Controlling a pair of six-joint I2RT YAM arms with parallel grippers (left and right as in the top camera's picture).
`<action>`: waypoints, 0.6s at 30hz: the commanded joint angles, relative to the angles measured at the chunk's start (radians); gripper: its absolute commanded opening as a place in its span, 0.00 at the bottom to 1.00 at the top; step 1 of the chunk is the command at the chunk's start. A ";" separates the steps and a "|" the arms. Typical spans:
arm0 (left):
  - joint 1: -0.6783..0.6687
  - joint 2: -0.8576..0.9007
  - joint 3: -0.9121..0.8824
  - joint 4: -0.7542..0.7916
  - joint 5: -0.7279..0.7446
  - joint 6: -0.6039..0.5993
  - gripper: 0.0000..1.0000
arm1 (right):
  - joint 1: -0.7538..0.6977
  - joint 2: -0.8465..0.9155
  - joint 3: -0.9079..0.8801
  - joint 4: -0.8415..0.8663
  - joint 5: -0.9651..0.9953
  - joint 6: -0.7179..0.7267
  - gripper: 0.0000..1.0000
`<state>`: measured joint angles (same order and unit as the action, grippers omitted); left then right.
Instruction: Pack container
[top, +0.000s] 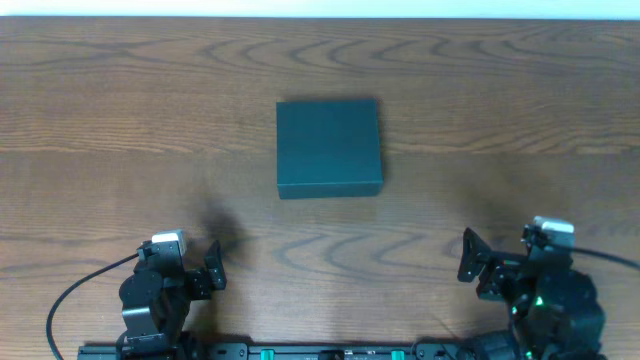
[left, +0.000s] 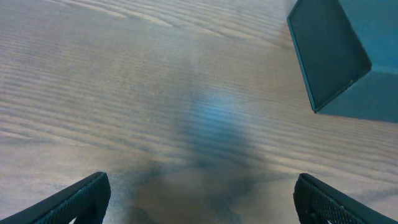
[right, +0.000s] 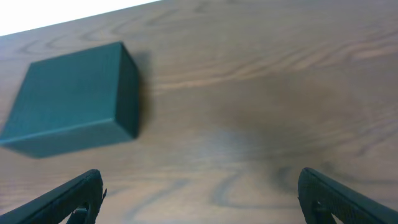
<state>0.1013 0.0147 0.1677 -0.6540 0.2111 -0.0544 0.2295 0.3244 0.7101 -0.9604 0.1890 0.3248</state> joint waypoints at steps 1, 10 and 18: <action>0.003 -0.011 -0.004 0.000 0.014 0.006 0.95 | 0.003 -0.098 -0.114 0.016 0.078 -0.060 0.99; 0.003 -0.011 -0.004 0.000 0.014 0.006 0.95 | -0.003 -0.318 -0.369 0.032 -0.089 -0.042 0.99; 0.003 -0.011 -0.004 0.000 0.015 0.006 0.95 | -0.002 -0.319 -0.428 0.026 -0.092 -0.031 0.99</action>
<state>0.1013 0.0120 0.1677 -0.6537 0.2146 -0.0544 0.2287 0.0166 0.3035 -0.9367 0.1081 0.2844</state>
